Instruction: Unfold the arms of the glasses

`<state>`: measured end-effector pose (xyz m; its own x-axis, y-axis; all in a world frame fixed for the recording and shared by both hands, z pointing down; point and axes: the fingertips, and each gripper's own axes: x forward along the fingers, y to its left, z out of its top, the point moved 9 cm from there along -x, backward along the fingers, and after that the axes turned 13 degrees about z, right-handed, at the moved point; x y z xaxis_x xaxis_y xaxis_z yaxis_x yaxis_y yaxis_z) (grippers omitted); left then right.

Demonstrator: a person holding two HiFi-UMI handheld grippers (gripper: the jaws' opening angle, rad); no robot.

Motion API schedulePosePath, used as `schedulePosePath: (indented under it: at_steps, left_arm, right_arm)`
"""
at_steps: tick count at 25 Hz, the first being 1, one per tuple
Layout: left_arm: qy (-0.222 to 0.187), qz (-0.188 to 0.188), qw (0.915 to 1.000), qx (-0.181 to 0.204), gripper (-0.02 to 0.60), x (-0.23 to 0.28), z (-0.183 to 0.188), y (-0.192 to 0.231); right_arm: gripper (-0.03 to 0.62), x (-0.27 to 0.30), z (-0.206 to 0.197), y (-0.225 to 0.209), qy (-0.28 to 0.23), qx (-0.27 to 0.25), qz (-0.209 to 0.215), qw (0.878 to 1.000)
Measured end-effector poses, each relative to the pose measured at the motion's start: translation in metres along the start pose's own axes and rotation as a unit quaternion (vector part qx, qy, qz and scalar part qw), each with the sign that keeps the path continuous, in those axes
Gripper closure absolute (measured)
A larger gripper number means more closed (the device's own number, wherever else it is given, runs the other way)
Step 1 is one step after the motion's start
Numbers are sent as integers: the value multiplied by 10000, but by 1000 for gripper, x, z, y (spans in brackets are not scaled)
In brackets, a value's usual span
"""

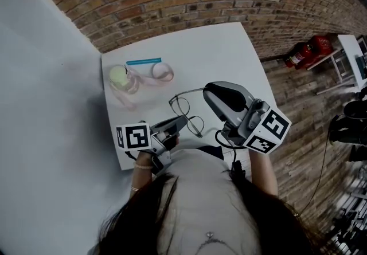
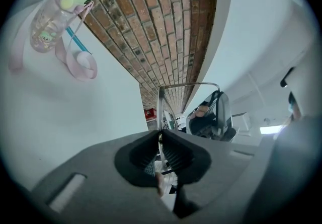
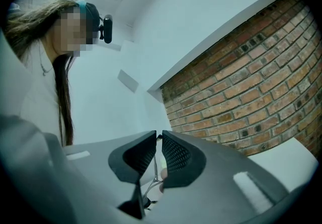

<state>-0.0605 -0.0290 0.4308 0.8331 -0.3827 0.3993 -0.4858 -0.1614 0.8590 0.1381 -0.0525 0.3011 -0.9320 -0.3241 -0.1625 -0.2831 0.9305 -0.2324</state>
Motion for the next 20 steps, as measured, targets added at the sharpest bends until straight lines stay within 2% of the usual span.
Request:
schedulePosePath:
  at_steps: [6,11,20]
  left_arm:
    - [48,-16,10000,40,560,2,-1,-1]
    - [-48,-202,9996,-202,560,0,0,3]
    - [-225,-267,9988,-352,560,-6,3,12]
  right_arm:
    - [551,-1,0,0,-13,12,44,10000]
    - [548,-1,0,1,-33,6,38,10000]
    - [545,2,-2,3,-66,0,48,10000]
